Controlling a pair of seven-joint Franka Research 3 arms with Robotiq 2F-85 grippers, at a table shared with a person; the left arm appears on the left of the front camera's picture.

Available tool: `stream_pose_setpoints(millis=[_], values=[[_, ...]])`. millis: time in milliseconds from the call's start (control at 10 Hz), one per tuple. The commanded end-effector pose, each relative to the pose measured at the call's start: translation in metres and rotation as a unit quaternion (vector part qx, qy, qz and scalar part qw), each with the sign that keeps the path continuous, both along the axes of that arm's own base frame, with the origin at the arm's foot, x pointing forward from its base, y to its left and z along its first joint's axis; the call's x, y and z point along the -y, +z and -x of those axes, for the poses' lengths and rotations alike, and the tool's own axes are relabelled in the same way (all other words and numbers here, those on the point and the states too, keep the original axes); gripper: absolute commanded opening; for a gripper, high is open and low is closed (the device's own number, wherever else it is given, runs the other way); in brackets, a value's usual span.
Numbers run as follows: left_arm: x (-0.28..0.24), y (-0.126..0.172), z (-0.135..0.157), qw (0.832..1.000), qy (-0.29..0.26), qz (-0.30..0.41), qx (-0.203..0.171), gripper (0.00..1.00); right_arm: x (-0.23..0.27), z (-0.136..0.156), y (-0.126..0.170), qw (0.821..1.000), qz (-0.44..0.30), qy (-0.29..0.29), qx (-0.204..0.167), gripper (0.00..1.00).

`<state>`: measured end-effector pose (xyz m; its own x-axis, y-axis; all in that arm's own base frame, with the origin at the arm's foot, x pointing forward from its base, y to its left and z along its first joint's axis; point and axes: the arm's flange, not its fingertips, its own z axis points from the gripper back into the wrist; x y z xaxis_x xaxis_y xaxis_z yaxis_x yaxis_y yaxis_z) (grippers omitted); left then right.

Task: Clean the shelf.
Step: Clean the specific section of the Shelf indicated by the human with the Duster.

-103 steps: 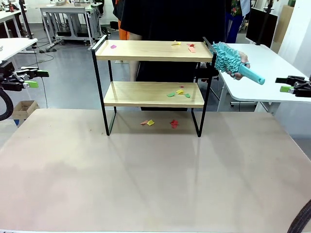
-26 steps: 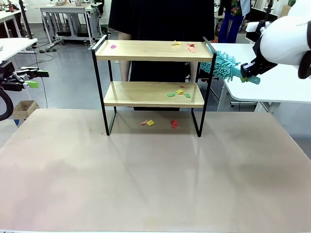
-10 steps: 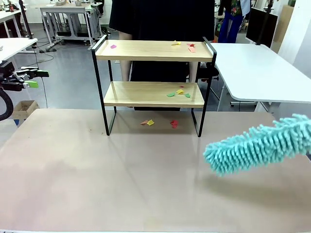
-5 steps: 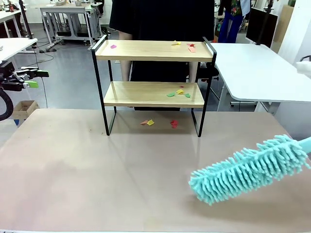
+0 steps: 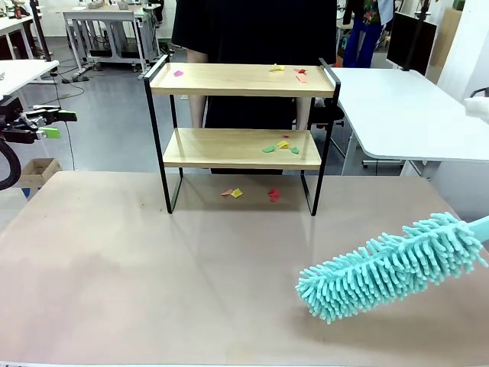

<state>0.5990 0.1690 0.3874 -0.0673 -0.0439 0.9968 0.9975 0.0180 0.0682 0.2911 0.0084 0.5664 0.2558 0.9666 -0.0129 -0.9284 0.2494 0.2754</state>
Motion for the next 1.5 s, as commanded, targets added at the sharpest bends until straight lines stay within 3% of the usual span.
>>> stream_pose_setpoints(millis=[0, 1400], values=[[0.0003, 0.0019, 0.0011, 1.0, -0.002, -0.001, 0.004, 1.0, 0.0021, 0.0028, 0.0026, 1.0, 0.008, 0.002, -0.001, 0.13], [0.0003, 0.0019, 0.0011, 1.0, -0.002, -0.001, 0.004, 1.0, 0.0021, 0.0028, 0.0026, 1.0, 0.008, 0.002, -0.001, 0.13]])
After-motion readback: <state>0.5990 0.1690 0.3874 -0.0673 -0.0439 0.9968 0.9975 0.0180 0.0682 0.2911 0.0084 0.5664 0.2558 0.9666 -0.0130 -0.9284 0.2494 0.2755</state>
